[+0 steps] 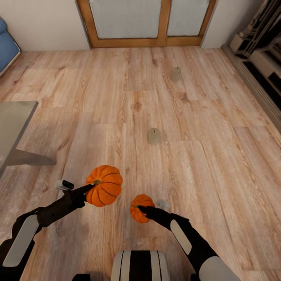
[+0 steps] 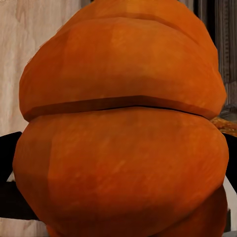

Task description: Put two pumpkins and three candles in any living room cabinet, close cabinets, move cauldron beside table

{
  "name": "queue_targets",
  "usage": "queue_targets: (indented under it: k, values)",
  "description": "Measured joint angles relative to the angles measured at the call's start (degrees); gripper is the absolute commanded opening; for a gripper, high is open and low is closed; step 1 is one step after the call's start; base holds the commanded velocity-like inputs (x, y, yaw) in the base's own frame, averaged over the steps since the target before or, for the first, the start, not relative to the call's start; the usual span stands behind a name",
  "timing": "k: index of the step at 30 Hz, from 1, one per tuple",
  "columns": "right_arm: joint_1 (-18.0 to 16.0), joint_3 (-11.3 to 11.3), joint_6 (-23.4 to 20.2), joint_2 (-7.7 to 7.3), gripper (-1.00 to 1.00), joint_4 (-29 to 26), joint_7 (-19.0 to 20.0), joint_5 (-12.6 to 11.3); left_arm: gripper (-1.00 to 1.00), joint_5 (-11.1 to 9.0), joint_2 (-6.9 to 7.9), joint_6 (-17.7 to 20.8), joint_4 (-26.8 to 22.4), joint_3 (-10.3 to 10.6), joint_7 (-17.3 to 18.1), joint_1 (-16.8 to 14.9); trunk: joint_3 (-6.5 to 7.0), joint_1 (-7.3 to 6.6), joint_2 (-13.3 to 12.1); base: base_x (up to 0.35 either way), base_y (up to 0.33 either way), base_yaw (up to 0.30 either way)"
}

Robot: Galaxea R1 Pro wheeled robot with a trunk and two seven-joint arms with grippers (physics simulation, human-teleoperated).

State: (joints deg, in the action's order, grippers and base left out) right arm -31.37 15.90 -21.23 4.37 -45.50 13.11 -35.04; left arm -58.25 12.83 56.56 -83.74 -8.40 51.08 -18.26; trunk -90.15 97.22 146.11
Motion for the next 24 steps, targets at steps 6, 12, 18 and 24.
queue_targets:
  k: [6,12,18,24]
  values:
    - [-0.01,-0.32,-1.77,-1.46,-1.00,-0.30,2.36,-0.12,-1.00,0.30,-0.03,-0.08,0.10,0.21,-0.27,0.00,1.33,-0.16,-0.08,0.000,0.000,0.000]
    - [0.00,-0.41,-2.13,-4.58,-1.00,-0.36,7.74,-1.45,-1.00,0.52,-0.33,-0.18,0.09,2.77,-0.35,0.00,2.66,-0.31,-0.16,0.000,0.000,0.000]
    - [0.00,-0.49,-2.19,-4.91,-1.00,-0.35,8.44,-1.57,-1.00,0.55,-2.93,-0.44,0.75,3.29,-3.54,0.01,3.99,-0.46,-0.24,0.000,0.000,0.000]
    - [0.01,-1.01,-2.12,-4.98,-1.00,-0.34,8.49,-1.49,-1.00,0.35,-4.53,-0.42,0.77,3.34,-6.33,0.00,5.11,-0.59,-0.31,0.000,0.000,0.000]
